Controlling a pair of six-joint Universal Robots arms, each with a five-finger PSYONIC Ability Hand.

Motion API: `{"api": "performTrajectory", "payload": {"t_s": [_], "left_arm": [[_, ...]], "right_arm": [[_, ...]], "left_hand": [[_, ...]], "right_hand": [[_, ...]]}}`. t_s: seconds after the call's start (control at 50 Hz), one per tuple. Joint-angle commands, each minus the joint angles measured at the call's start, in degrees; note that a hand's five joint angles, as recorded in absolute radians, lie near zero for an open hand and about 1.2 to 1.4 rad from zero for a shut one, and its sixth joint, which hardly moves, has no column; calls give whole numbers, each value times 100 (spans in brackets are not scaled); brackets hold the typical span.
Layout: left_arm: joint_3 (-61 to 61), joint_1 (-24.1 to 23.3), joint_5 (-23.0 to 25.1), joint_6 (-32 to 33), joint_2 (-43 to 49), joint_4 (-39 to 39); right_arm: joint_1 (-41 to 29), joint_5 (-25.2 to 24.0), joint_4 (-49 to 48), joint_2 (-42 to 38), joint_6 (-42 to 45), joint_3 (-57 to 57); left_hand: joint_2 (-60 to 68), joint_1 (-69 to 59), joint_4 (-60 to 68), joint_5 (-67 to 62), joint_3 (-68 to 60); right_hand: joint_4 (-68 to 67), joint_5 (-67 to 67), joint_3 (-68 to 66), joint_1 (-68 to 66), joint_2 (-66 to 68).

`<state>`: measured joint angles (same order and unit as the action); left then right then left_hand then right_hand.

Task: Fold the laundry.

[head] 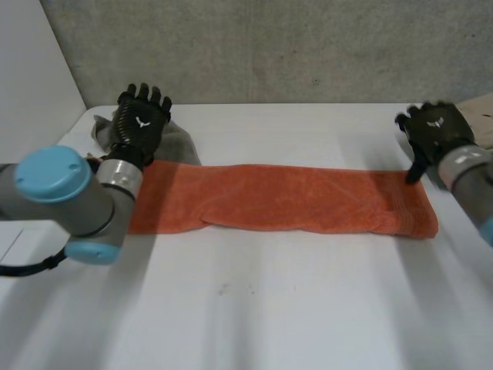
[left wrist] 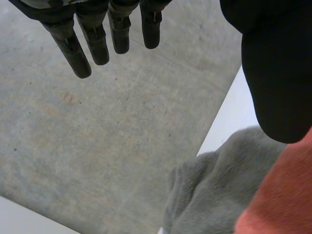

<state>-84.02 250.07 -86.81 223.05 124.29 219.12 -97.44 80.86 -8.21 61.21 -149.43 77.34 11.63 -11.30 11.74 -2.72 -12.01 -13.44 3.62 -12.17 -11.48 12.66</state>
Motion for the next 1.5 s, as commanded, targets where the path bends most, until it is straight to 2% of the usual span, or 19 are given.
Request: {"api": "performTrajectory", "payload": {"t_s": [0.02,0.12,0.3,0.4,0.44,0.46,0.48,0.58,0.7,0.8,0.86,0.92,1.0,1.08,1.24,1.32,1.4,1.48,1.5], "left_arm": [[-1388,24,32,-1342,-1108,-45],[-1766,15,50,-1844,-1231,-62],[-1802,15,59,-1827,-1196,-63],[-1820,15,59,-1827,-1196,-63],[-1820,15,50,-1827,-1196,-63],[-1820,15,50,-1818,-1196,-63],[-1820,15,50,-1827,-1196,-63],[-1828,24,24,-1818,-1222,-71],[-1898,50,15,-1818,-1319,-71],[-2004,77,15,-1827,-1503,-71],[-2074,94,15,-1836,-1583,-71],[-2145,121,24,-1836,-1671,-71],[-2162,173,24,-1844,-1741,-71],[-2189,217,24,-1845,-1838,-80],[-2294,376,24,-1880,-2119,-80],[-2364,472,24,-1888,-2224,-80],[-2452,525,32,-1888,-2269,-80],[-2523,543,41,-1888,-2260,-80],[-2523,517,50,-1888,-2242,-80]], "right_arm": [[743,-861,1321,348,-587,930],[902,-1002,1076,313,-561,1213],[920,-941,452,-284,-525,1222],[894,-914,179,-513,-412,1160],[894,-879,109,-662,-175,1099],[894,-853,91,-715,-69,1073],[902,-792,82,-742,71,1037],[1060,-475,12,-611,327,1151],[1587,-466,-76,22,765,1441],[2508,-466,-76,190,1932,1424],[2861,-431,-85,225,2731,1389],[2889,-440,-93,216,3103,1345],[2565,-422,-172,295,3131,1266],[1704,-431,-357,637,2868,1231],[-607,-606,-1270,753,2683,836],[-1923,-1149,-1596,-71,2700,274],[-2812,-1764,-1614,-827,2709,-139],[-3219,-2065,-1640,-1592,2788,-368],[-3246,-2065,-1623,-1708,2797,-404]], "left_hand": [[-159,126,-169,267,197],[-142,109,-152,251,180],[-142,109,-152,250,180],[-142,109,-152,250,180],[-142,109,-152,250,180],[-142,109,-152,250,180],[-142,109,-152,250,180],[-142,109,-152,250,180],[-142,109,-152,250,180],[-142,109,-152,250,180],[-142,109,-152,250,180],[-142,109,-152,250,180],[-142,109,-152,250,180],[-142,109,-152,250,180],[-142,109,-152,250,180],[-142,109,-152,250,180],[-142,109,-152,250,180],[-142,109,-152,250,180],[-142,109,-152,250,180]], "right_hand": [[-286,267,-412,-481,363],[-875,857,-1002,-1071,952],[-1329,1311,-1456,-1525,1407],[-2169,2151,-2296,-2365,2247],[-3392,3374,-3519,-3588,3470],[-4615,4596,-4741,-4810,4692],[-6636,6617,-6763,-6831,6713],[-6656,6638,-6783,-6852,6734],[-6656,6638,-6783,-6852,6734],[-6656,6638,-6783,-6852,6734],[-6656,6638,-6783,-6852,6734],[-6656,6638,-6783,-6852,6734],[-6656,6638,-6783,-6852,6734],[-6656,6638,-6783,-6852,6734],[-6656,6638,-6783,-6852,6734],[-6656,6638,-6783,-6852,6734],[-6656,6638,-6783,-6852,6734],[-6656,6638,-6783,-6852,6734],[-6229,6211,-6356,-6425,6307]]}}
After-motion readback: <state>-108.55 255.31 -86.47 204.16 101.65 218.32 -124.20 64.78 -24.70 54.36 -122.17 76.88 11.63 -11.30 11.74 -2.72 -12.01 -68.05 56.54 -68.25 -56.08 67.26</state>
